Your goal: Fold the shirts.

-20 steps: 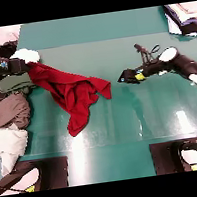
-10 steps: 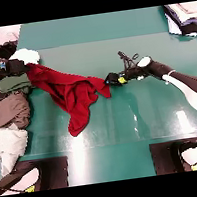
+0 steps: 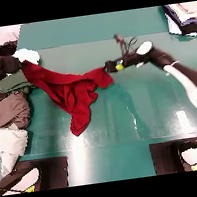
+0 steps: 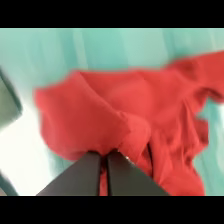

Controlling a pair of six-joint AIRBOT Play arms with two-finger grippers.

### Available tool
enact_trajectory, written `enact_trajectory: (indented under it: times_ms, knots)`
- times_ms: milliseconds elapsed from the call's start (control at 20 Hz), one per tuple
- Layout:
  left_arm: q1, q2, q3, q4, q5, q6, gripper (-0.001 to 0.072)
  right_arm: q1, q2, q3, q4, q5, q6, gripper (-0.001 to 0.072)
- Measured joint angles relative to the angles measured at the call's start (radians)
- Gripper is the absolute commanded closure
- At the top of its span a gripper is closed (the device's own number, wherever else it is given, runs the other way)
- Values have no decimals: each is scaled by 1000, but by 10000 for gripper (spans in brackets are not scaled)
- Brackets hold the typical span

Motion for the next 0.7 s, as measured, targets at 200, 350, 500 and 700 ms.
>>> enact_trajectory:
  times_ms: [200,350,500,700]
  knots:
    - [0,64,213,-21,3,0,679,-76,205,182,-90,73,9,697]
    - [0,115,369,-73,-5,2,679,-119,346,344,-155,118,26,697]
    - [0,158,491,-148,-24,6,679,-138,468,476,-245,137,54,697]
    - [0,225,560,-273,-24,8,679,-147,629,548,-398,121,86,698]
